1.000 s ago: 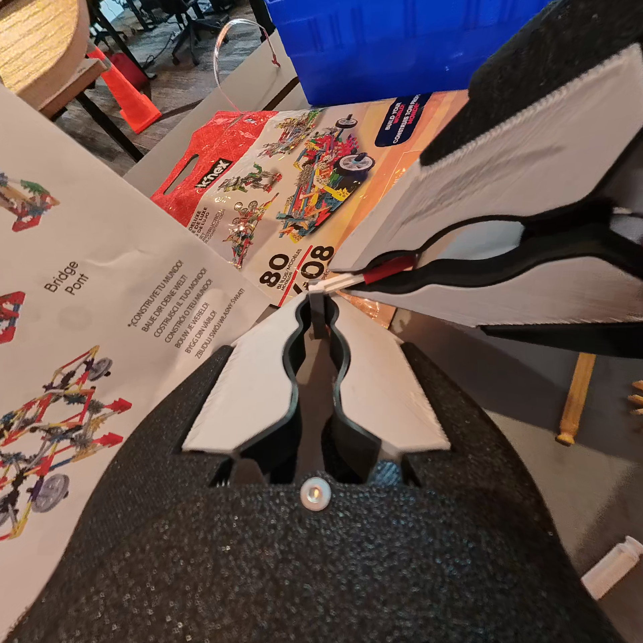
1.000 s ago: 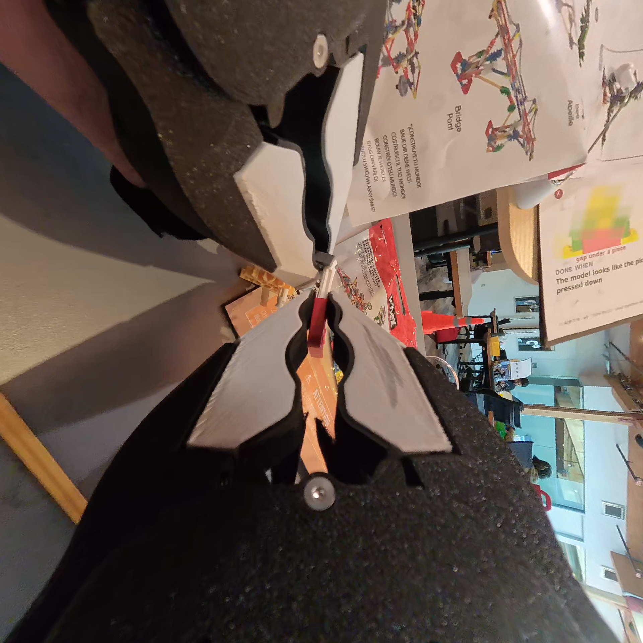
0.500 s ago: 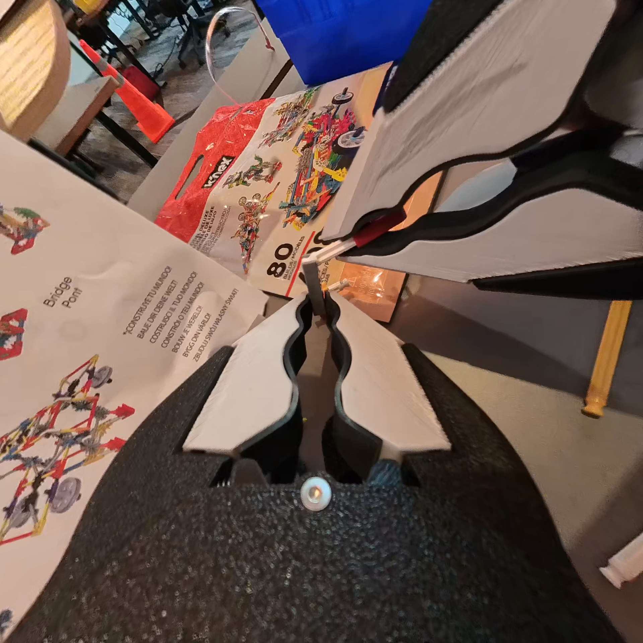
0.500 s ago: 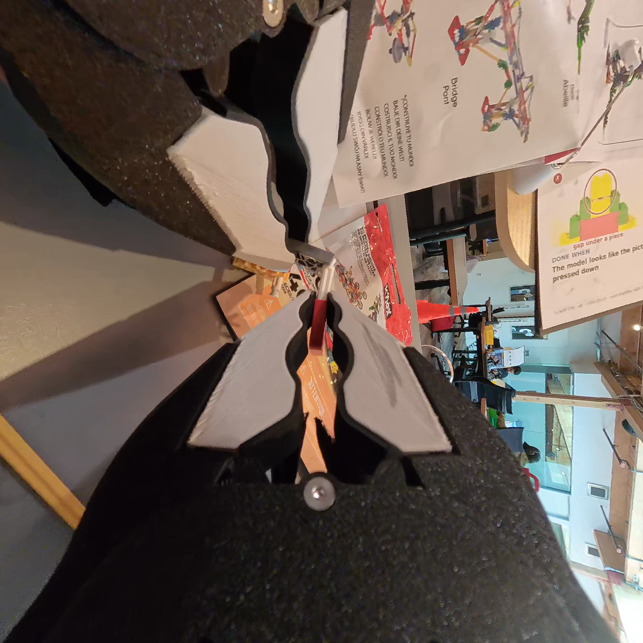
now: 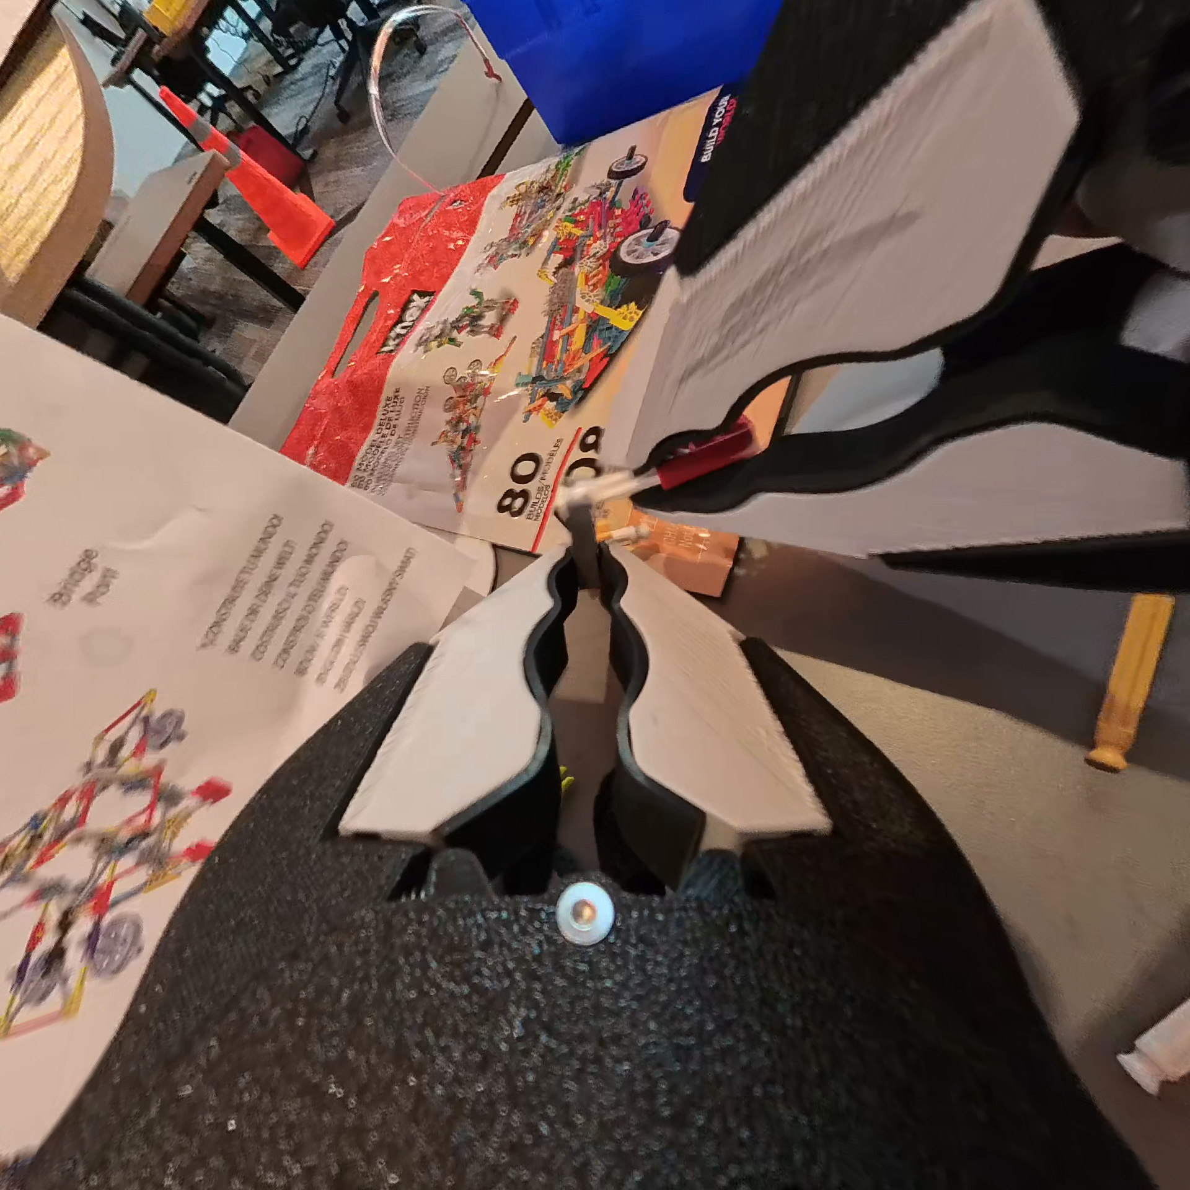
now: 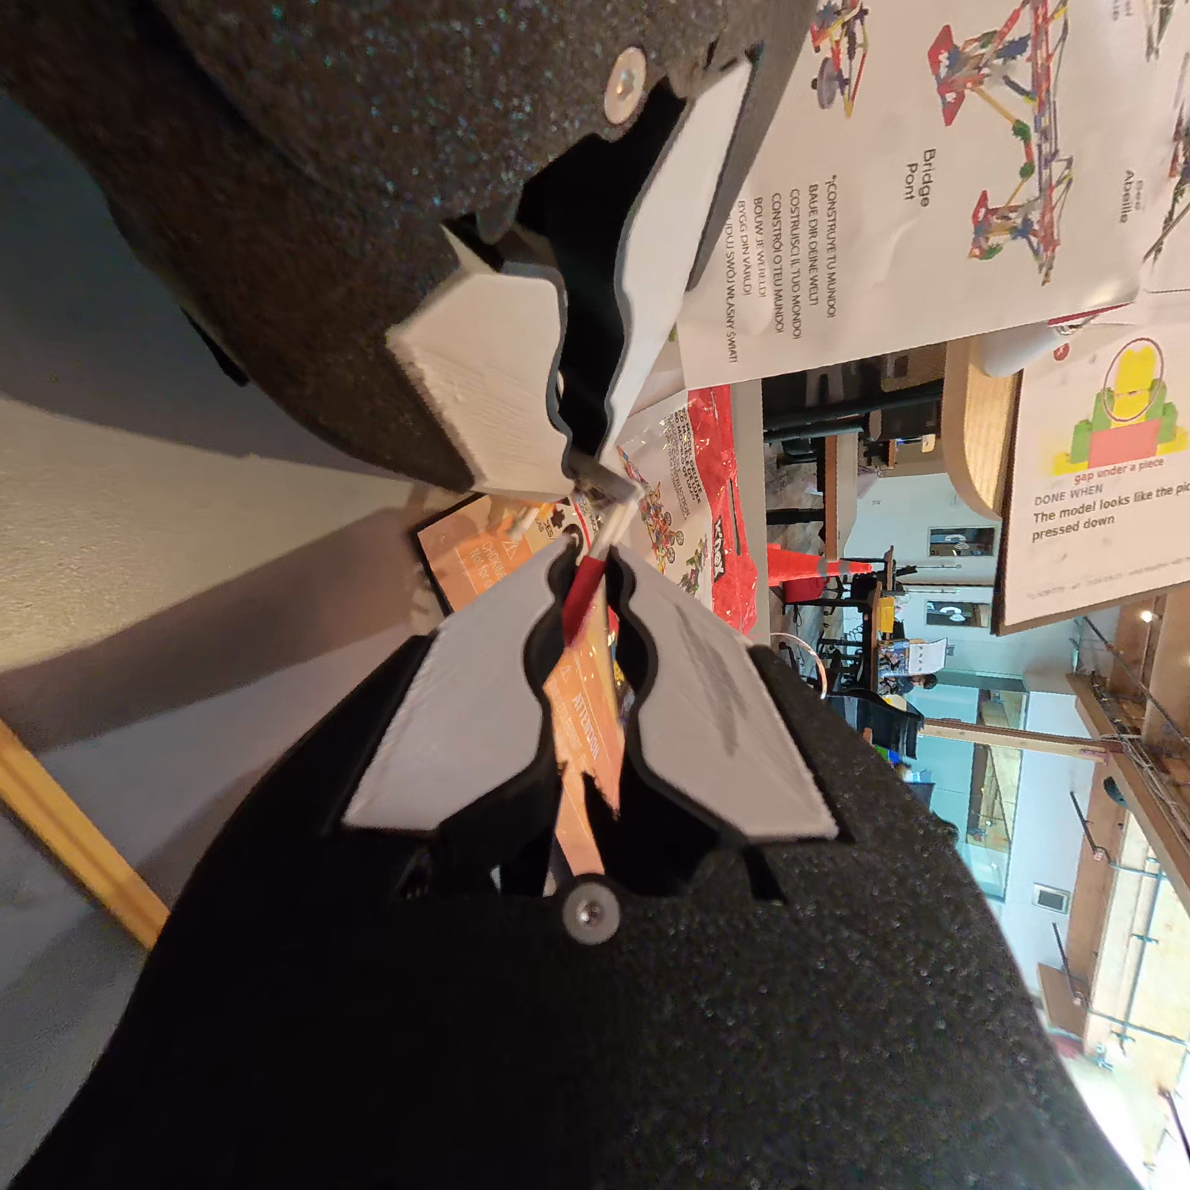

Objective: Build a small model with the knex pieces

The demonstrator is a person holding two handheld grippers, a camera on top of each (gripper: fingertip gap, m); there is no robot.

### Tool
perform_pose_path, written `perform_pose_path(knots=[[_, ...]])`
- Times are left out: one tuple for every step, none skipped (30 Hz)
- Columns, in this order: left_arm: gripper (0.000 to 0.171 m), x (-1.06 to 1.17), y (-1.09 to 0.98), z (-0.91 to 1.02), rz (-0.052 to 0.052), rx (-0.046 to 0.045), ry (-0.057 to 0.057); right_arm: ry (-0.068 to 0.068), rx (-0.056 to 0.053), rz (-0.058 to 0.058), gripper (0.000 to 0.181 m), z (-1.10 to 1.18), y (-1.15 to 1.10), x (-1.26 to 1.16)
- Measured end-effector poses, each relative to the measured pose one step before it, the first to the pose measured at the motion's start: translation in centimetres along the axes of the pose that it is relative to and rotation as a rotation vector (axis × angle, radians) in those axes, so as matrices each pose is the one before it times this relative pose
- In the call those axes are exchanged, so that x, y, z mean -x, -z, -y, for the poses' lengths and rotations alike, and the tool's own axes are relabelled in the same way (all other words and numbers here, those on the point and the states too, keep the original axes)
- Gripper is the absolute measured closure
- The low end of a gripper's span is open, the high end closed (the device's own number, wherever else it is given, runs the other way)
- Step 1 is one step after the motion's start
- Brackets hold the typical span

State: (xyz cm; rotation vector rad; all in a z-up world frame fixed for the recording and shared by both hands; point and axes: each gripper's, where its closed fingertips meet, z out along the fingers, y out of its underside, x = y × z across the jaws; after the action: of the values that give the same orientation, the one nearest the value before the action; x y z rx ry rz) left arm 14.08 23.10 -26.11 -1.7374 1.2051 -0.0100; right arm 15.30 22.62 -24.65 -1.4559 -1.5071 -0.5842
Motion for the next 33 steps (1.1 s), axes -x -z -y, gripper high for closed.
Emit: perform_pose_path(knots=[[0.170,-0.181,-0.027,0.017,-0.0059,-0.00036,-0.0054,0.0022,-0.0088,0.0063,0.176,0.097,0.039,0.095],[0.171,-0.061,-0.025,-0.010,-0.0012,-0.00286,-0.0002,0.0044,-0.0006,0.0034,0.176,0.007,0.020,0.077],[0.170,0.048,-0.012,-0.056,0.0021,0.00406,-0.0081,0.0032,-0.0029,-0.0012,0.177,0.005,0.000,-0.039],[0.170,0.006,0.053,0.000,-0.0024,0.00911,-0.0095,-0.0007,-0.0056,0.0014,0.178,0.004,0.031,-0.041],[0.171,-0.068,0.001,0.024,-0.0067,-0.00021,0.0005,-0.0042,0.0014,0.0076,0.177,-0.013,0.041,0.083],[0.171,-0.113,-0.104,-0.171,-0.0030,0.00291,-0.0025,0.0016,-0.0014,0.0141,0.177,0.110,-0.014,0.295],[0.169,-0.160,-0.206,-0.280,-0.0024,0.01161,-0.0066,0.0024,-0.0100,0.0204,0.176,0.277,-0.077,0.496],[0.169,-0.123,-0.137,-0.015,-0.0047,0.00052,0.0030,0.0041,-0.0132,0.0094,0.176,0.373,-0.072,0.367],[0.169,0.035,-0.029,0.001,-0.0078,-0.00261,0.0208,0.0045,0.0030,-0.0079,0.175,0.006,-0.052,-0.037],[0.169,-0.014,0.026,0.059,-0.0182,-0.00833,0.0231,-0.0158,-0.0057,0.0060,0.175,-0.040,0.020,-0.062],[0.169,-0.010,0.022,0.086,-0.0139,-0.00808,0.0256,-0.0226,-0.0113,0.0083,0.175,-0.007,0.041,-0.102],[0.169,0.077,0.019,0.109,-0.0015,-0.00660,0.0109,-0.0168,-0.0082,-0.0019,0.175,-0.009,0.030,-0.160],[0.169,0.115,0.077,0.159,0.0041,-0.00814,0.0002,-0.0094,-0.0052,-0.0106,0.175,0.037,0.038,-0.225],[0.168,0.086,0.095,0.105,-0.0033,-0.00598,0.0094,-0.0135,-0.0090,-0.0039,0.175,0.069,0.050,-0.189],[0.168,0.005,0.076,0.032,-0.0142,-0.00329,0.0172,-0.0208,-0.0090,0.0072,0.175,0.045,0.059,-0.090],[0.167,0.031,0.067,0.076,-0.0117,-0.00608,0.0171,-0.0142,-0.0092,0.0013,0.175,0.047,0.053,-0.101],[0.167,-0.060,0.035,0.037,-0.0114,-0.00259,0.0106,-0.0073,-0.0050,0.0000,0.175,-0.002,0.029,-0.097],[0.167,-0.110,-0.009,-0.010,-0.0099,0.00014,0.0095,-0.0078,-0.0043,0.0034,0.176,-0.039,0.014,-0.061],[0.167,-0.088,-0.015,0.013,-0.0061,-0.00101,0.0068,-0.0153,-0.0061,0.0080,0.175,-0.043,0.015,-0.018],[0.167,0.006,0.027,0.074,-0.0004,-0.00593,0.0025,-0.0145,-0.0067,0.0077,0.176,-0.018,0.047,-0.026],[0.166,-0.038,0.053,0.123,-0.0018,-0.00827,-0.0004,-0.0067,-0.0038,-0.0002,0.176,-0.023,0.090,-0.147],[0.166,-0.043,0.067,0.166,-0.0028,-0.00832,0.0027,-0.0096,-0.0046,-0.0041,0.177,-0.005,0.092,-0.228],[0.166,-0.018,0.067,0.125,-0.0018,-0.00574,0.0028,-0.0162,-0.0087,0.0022,0.177,0.040,0.074,-0.138],[0.165,0.053,0.065,0.113,0.0021,-0.00796,-0.0010,-0.0208,-0.0121,0.0063,0.177,0.043,0.082,-0.102],[0.164,0.076,0.065,0.090,0.0032,-0.01009,0.0003,-0.0187,-0.0060,0.0007,0.177,-0.058,0.074,-0.204],[0.166,0.028,0.048,0.060,-0.0009,-0.00825,0.0032,-0.0139,0.0018,-0.0026,0.177,-0.205,0.034,-0.268],[0.167,-0.010,0.015,0.085,-0.0014,-0.01014,0.0000,-0.0341,-0.0128,0.0166,0.177,-0.046,0.022,-0.068],[0.167,0.118,-0.011,0.010,0.0096,-0.00322,-0.0051,-0.0630,-0.0255,0.0345,0.177,0.125,0.039,0.088],[0.167,0.033,-0.033,-0.043,0.0047,0.00177,-0.0095,-0.0301,-0.0074,0.0126,0.177,-0.066,0.026,-0.121],[0.167,-0.030,-0.030,-0.018,0.0004,-0.00108,-0.0044,0.0056,0.0069,-0.0086,0.177,-0.225,0.000,-0.246],[0.167,-0.051,-0.027,-0.024,-0.0008,-0.00036,-0.0005,-0.0194,-0.0070,0.0158,0.177,-0.004,-0.031,0.123],[0.167,-0.035,-0.002,0.053,-0.0006,-0.00601,-0.0023,-0.0526,-0.0265,0.0458,0.177,0.286,-0.035,0.461],[0.167,-0.109,0.021,0.073,-0.0067,-0.00569,-0.0037,-0.0484,-0.0247,0.0371,0.177,0.265,-0.014,0.311]])
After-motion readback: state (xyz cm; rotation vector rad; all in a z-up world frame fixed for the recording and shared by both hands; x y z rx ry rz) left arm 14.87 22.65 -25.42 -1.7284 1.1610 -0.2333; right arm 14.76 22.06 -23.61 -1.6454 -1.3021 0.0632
